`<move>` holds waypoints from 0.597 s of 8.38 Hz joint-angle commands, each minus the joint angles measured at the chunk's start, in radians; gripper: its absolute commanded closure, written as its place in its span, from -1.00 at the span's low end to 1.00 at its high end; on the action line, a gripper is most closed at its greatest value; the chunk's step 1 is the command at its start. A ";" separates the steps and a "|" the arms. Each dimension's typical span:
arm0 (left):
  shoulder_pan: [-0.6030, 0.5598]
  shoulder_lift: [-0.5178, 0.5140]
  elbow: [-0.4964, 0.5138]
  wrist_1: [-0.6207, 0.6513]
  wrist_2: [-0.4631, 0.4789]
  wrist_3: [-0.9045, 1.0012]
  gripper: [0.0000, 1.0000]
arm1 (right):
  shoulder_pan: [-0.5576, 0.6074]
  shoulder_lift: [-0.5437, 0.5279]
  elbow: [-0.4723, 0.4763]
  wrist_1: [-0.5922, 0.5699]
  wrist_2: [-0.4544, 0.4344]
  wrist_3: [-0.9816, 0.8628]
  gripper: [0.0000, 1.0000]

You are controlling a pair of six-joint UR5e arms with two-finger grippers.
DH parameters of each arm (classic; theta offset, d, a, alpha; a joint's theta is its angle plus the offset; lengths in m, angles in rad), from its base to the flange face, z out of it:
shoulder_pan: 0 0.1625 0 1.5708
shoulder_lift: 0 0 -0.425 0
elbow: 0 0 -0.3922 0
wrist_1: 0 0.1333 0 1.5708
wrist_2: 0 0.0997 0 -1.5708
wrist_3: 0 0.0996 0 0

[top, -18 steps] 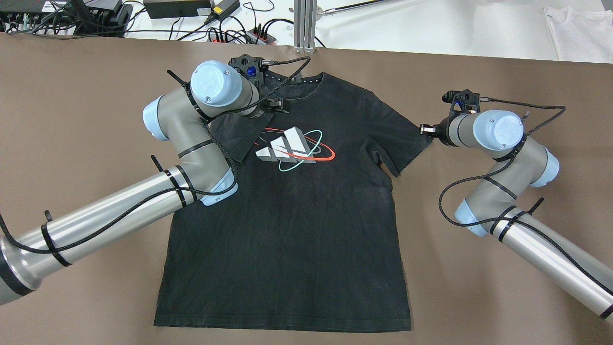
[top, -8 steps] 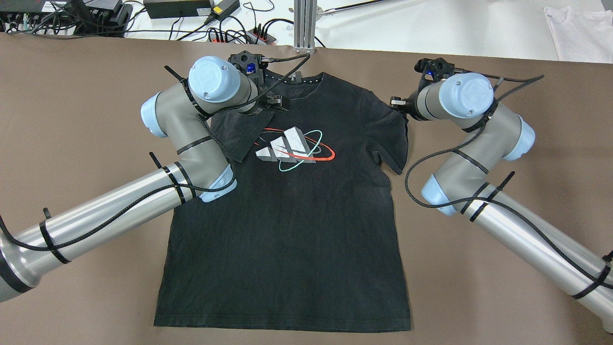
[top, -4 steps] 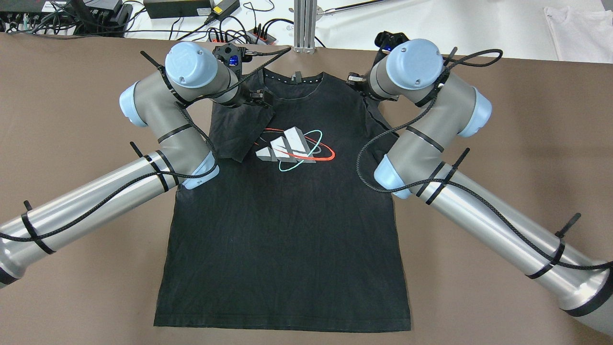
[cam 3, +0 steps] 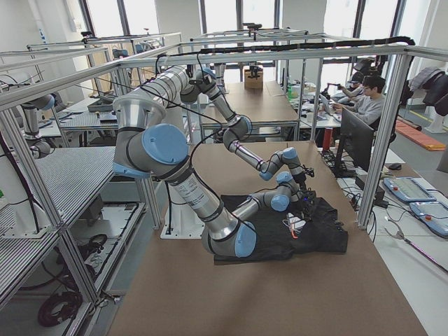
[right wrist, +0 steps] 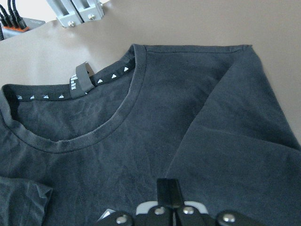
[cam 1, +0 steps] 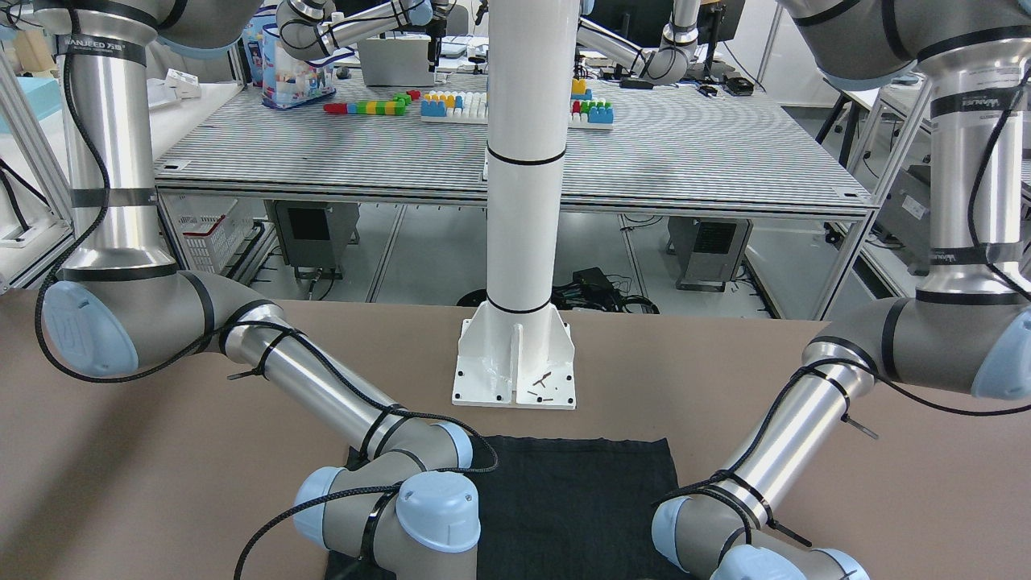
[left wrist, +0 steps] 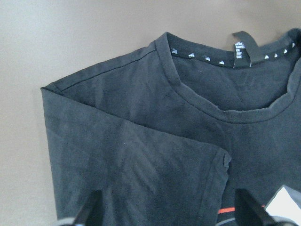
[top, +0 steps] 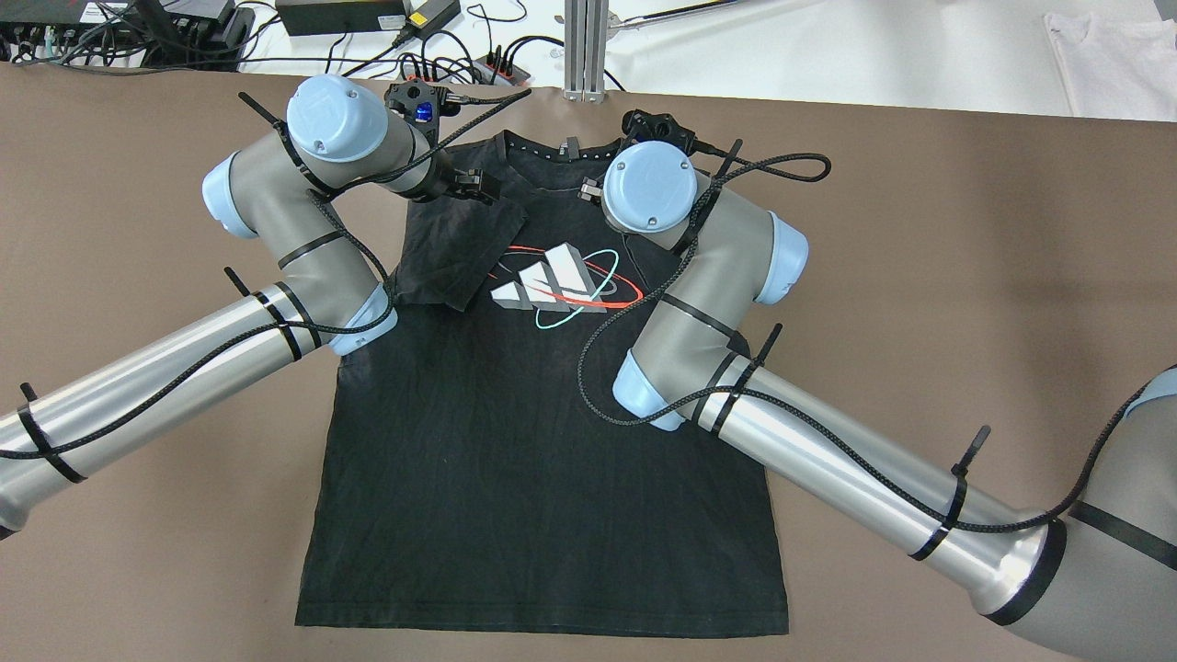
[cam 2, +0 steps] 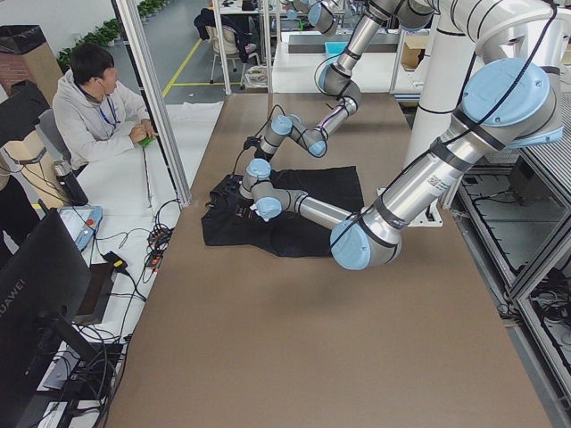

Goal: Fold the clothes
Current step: 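Fold that sleeve inward over the logo with the right gripper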

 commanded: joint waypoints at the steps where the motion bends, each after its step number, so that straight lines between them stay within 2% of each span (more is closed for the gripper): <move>1: -0.017 -0.001 -0.002 -0.002 -0.032 0.000 -1.00 | -0.004 0.004 -0.008 -0.003 -0.008 -0.041 -0.88; 3: -0.017 0.002 -0.040 0.000 -0.032 -0.029 -1.00 | -0.004 -0.023 0.044 -0.006 0.007 -0.122 -0.90; 5: -0.014 0.059 -0.145 0.004 -0.029 -0.061 -1.00 | -0.002 -0.133 0.191 -0.009 0.041 -0.188 -0.91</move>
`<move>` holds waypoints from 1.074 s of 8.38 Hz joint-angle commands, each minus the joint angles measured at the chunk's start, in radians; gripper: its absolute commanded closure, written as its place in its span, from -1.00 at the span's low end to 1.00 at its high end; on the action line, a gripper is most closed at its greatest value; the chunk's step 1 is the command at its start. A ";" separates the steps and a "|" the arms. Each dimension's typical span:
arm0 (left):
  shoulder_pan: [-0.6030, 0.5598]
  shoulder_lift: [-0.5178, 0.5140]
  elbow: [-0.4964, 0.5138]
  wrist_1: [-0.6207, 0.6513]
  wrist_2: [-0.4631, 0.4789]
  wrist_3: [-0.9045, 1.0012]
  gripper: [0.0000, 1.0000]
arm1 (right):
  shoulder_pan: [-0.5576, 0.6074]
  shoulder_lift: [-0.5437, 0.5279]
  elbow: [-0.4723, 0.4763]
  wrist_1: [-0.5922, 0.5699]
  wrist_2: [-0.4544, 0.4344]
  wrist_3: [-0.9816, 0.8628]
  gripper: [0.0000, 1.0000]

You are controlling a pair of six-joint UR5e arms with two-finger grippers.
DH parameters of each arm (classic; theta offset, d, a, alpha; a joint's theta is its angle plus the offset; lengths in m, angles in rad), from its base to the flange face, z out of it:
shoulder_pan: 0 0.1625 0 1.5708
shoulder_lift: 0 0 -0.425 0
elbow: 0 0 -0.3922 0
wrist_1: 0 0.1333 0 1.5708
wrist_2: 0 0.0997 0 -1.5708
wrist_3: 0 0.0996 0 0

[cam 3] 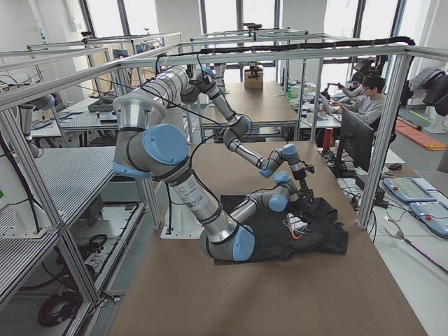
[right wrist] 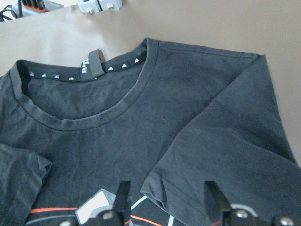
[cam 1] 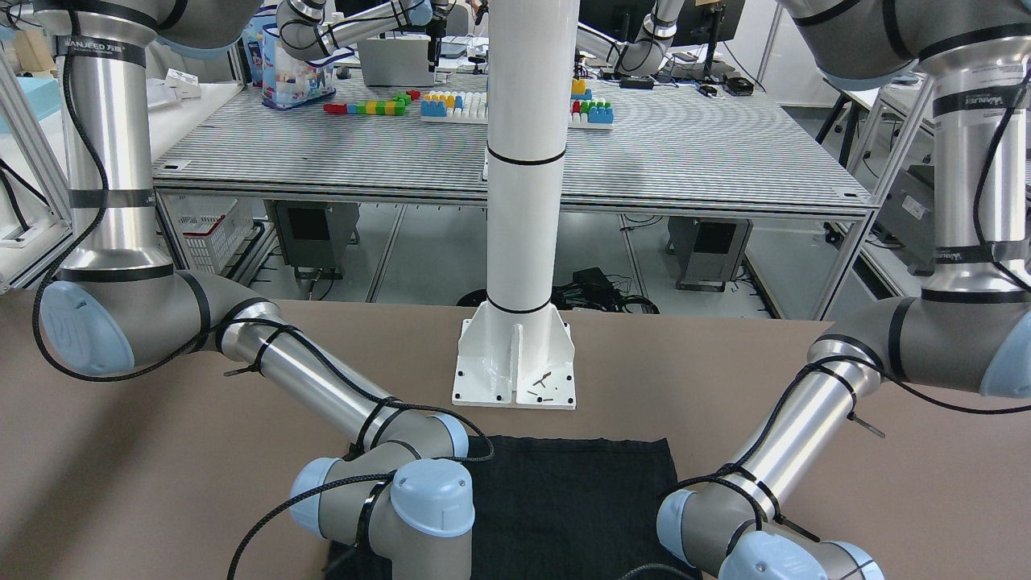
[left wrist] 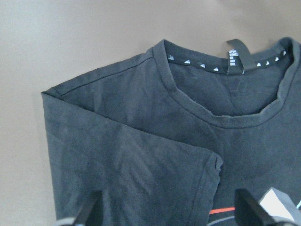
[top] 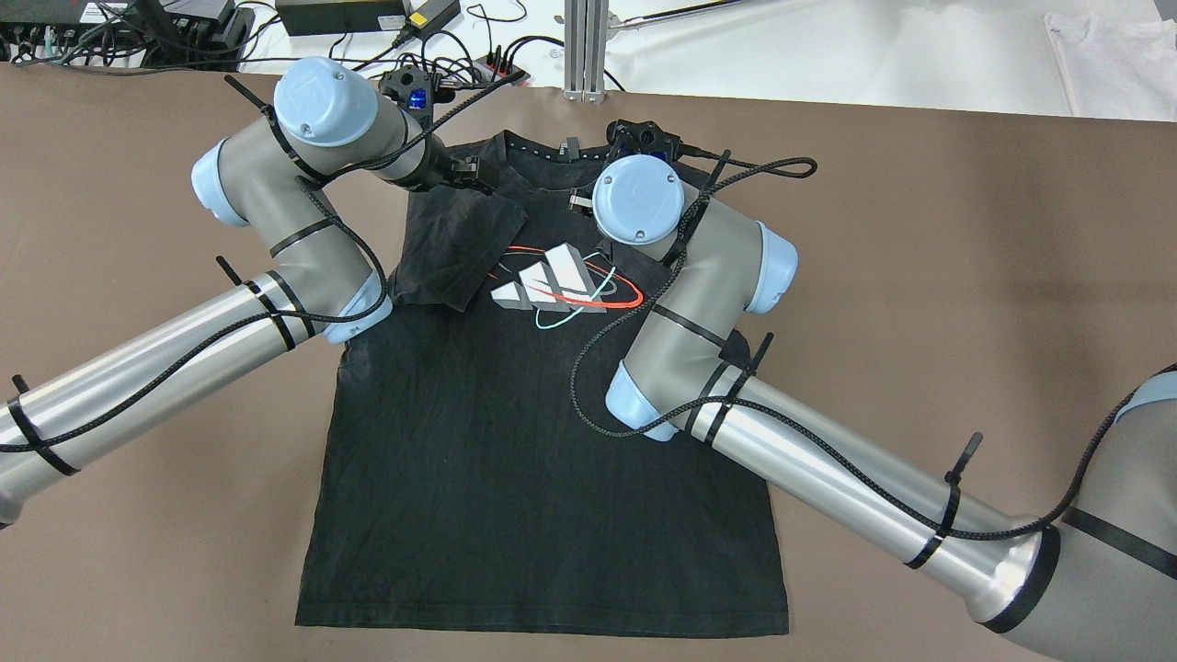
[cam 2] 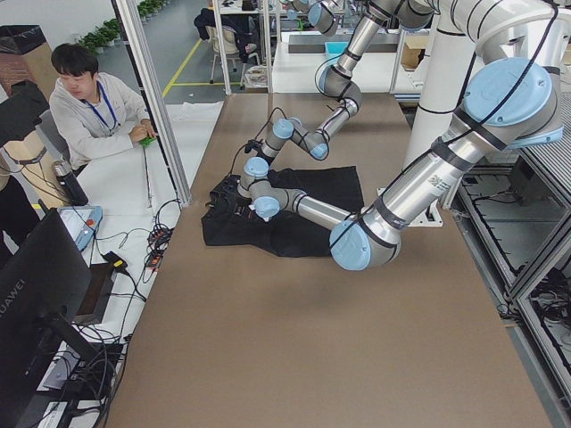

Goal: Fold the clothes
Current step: 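Release the sleeves and move both grippers to the bottom hem corners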

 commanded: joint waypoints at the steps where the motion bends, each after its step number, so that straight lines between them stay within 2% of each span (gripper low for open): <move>1: 0.009 0.097 -0.163 0.004 0.009 -0.047 -1.00 | 0.001 -0.166 0.216 -0.008 0.053 -0.035 -0.90; 3: 0.049 0.228 -0.336 0.004 0.017 -0.231 -1.00 | -0.040 -0.328 0.437 -0.075 0.060 0.047 -0.89; 5: 0.095 0.362 -0.505 0.002 0.018 -0.356 -1.00 | -0.089 -0.474 0.598 -0.072 0.060 0.124 -0.89; 7: 0.175 0.527 -0.696 0.002 0.096 -0.485 -1.00 | -0.145 -0.565 0.720 -0.068 0.052 0.222 -0.91; 9: 0.296 0.705 -0.836 -0.001 0.190 -0.514 -1.00 | -0.227 -0.704 0.850 -0.058 0.011 0.352 -0.91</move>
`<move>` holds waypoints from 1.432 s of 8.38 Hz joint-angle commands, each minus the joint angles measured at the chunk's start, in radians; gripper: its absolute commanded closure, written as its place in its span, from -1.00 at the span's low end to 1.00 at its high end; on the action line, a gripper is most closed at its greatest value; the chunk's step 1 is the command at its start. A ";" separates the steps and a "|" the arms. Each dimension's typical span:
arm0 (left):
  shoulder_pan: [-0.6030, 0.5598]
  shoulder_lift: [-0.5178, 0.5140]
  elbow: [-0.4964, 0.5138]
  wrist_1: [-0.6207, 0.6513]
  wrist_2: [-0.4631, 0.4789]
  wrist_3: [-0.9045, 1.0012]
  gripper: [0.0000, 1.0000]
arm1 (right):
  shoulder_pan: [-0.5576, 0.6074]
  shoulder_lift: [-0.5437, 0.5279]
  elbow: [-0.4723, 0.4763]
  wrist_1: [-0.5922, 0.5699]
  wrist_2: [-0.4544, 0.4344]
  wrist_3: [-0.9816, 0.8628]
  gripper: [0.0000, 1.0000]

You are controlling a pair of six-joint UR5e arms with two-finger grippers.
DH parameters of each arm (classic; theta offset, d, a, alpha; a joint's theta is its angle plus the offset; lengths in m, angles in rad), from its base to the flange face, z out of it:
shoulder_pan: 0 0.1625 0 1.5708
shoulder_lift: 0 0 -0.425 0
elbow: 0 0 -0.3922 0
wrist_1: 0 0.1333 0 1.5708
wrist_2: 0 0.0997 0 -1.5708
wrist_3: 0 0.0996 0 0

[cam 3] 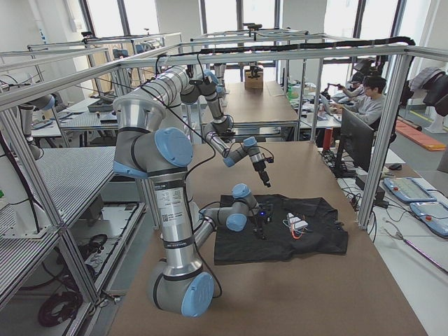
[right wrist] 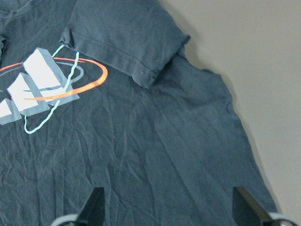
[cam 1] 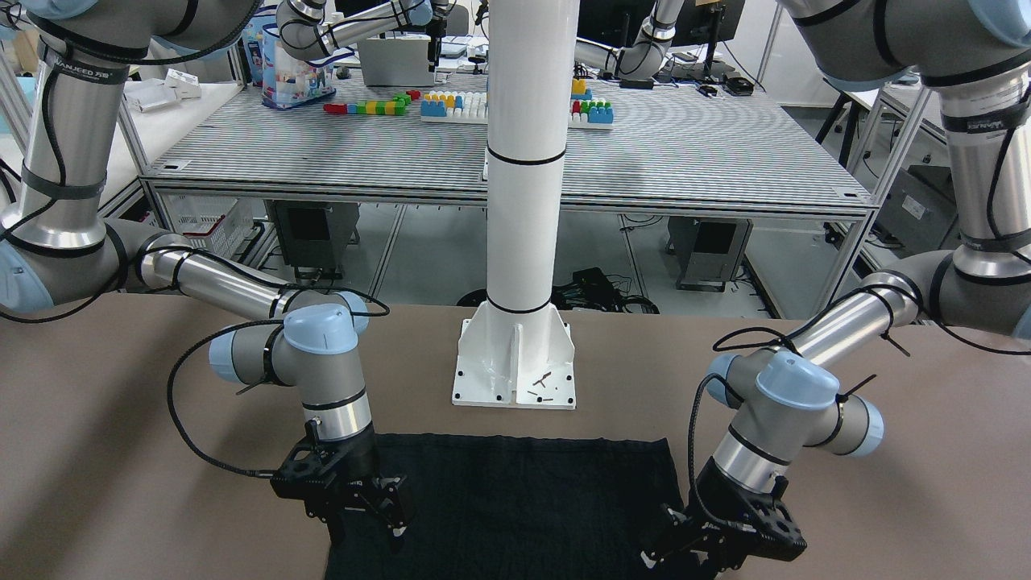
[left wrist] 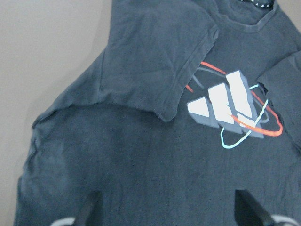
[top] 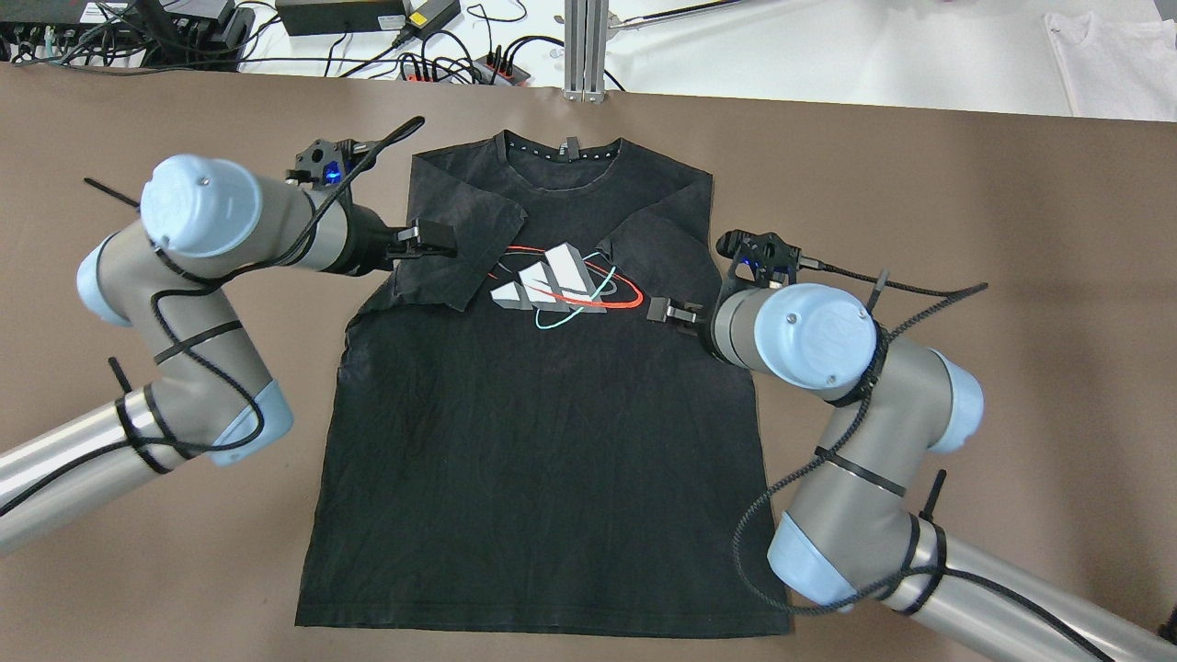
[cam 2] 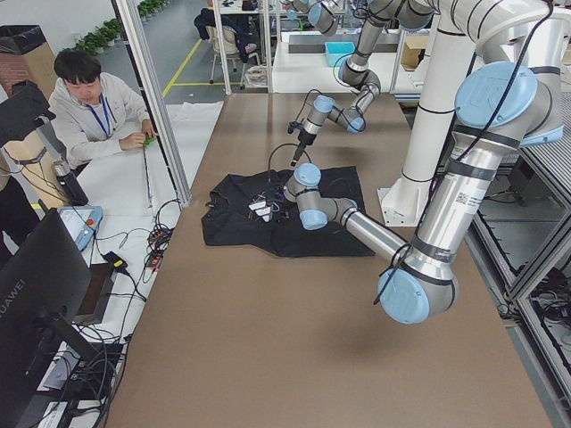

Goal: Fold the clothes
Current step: 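Release the sleeves and move both grippers to the bottom hem corners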

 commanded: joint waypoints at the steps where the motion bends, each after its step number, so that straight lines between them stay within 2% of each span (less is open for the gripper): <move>1: 0.157 0.232 -0.201 -0.002 0.079 -0.075 -1.00 | -0.128 -0.155 0.156 0.008 -0.074 0.171 -0.91; 2: 0.219 0.295 -0.250 -0.013 0.120 -0.096 -1.00 | -0.198 -0.175 0.167 0.008 -0.141 0.225 -0.91; 3: 0.316 0.351 -0.269 -0.052 0.201 -0.130 -1.00 | -0.269 -0.216 0.205 0.008 -0.198 0.236 -0.90; 5: 0.469 0.420 -0.269 -0.100 0.313 -0.184 -1.00 | -0.358 -0.307 0.225 0.066 -0.259 0.289 -0.89; 7: 0.556 0.488 -0.268 -0.100 0.384 -0.196 -1.00 | -0.397 -0.416 0.224 0.143 -0.286 0.284 -0.90; 10: 0.612 0.494 -0.251 -0.097 0.418 -0.193 -1.00 | -0.400 -0.417 0.219 0.141 -0.286 0.273 -0.90; 11: 0.635 0.492 -0.251 -0.094 0.439 -0.193 -0.62 | -0.400 -0.416 0.219 0.141 -0.286 0.273 -0.90; 12: 0.636 0.492 -0.249 -0.093 0.439 -0.182 0.06 | -0.400 -0.410 0.219 0.141 -0.287 0.273 -0.90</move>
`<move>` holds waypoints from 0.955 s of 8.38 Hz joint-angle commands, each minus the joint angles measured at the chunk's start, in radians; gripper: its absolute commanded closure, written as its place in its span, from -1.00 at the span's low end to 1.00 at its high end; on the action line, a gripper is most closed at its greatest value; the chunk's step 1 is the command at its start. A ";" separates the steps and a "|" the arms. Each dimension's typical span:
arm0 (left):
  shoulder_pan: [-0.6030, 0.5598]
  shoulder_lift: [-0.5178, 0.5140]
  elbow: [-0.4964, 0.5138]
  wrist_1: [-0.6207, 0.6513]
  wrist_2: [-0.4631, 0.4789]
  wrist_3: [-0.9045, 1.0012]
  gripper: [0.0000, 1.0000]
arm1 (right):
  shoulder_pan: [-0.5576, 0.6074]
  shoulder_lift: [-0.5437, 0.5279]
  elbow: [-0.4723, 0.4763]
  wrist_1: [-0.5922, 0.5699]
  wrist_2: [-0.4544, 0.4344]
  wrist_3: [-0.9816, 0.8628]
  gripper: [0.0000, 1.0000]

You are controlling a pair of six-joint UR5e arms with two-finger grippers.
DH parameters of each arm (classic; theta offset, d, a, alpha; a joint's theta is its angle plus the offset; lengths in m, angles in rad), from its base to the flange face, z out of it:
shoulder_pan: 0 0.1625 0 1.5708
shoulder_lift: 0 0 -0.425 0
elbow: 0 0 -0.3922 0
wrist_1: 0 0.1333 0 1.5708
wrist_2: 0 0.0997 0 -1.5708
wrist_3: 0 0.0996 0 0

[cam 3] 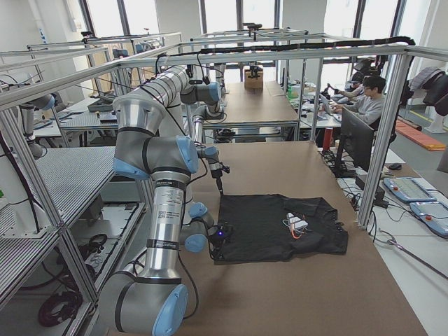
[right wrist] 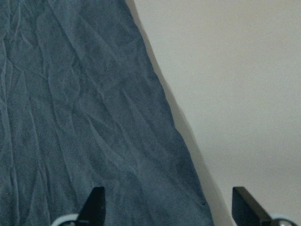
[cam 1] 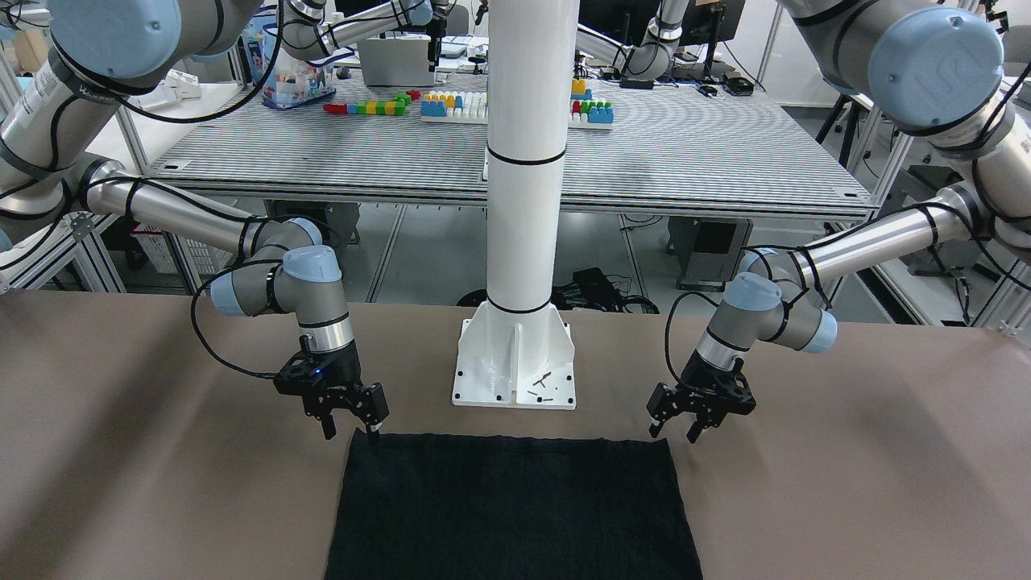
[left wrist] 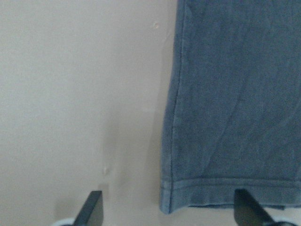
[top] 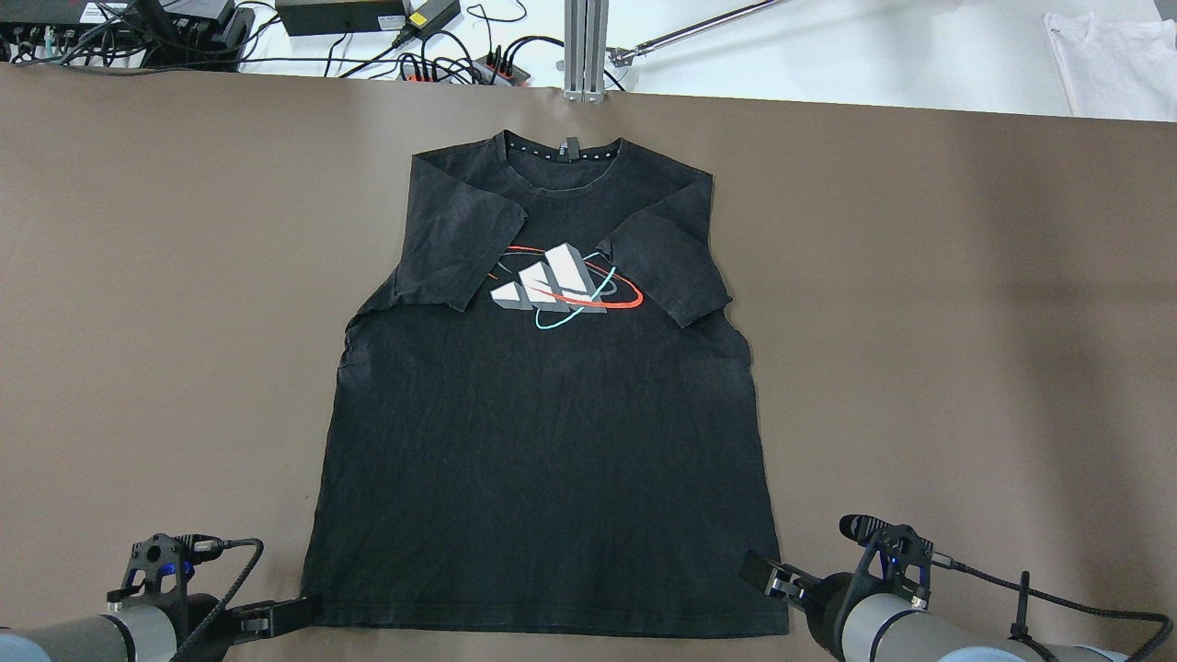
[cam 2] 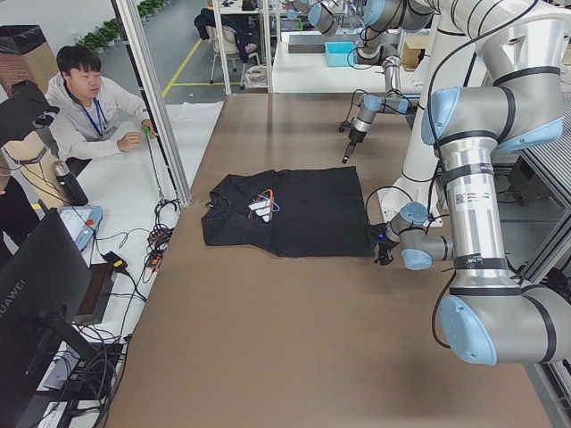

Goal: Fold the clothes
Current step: 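Release the sleeves and move both grippers to the bottom hem corners, then grasp the two bottom hem corners with both grippers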

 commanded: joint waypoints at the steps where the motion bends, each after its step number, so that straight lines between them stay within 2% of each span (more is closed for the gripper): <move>1: 0.022 0.001 0.005 0.004 0.018 0.012 0.06 | -0.001 0.005 -0.002 0.001 -0.002 -0.001 -0.90; 4: 0.028 -0.012 0.038 0.004 0.015 0.012 0.05 | -0.002 0.004 -0.008 0.001 -0.002 -0.001 -0.90; 8: 0.022 -0.022 0.009 0.004 0.014 0.013 0.05 | -0.002 0.001 -0.011 0.001 -0.002 -0.001 -0.90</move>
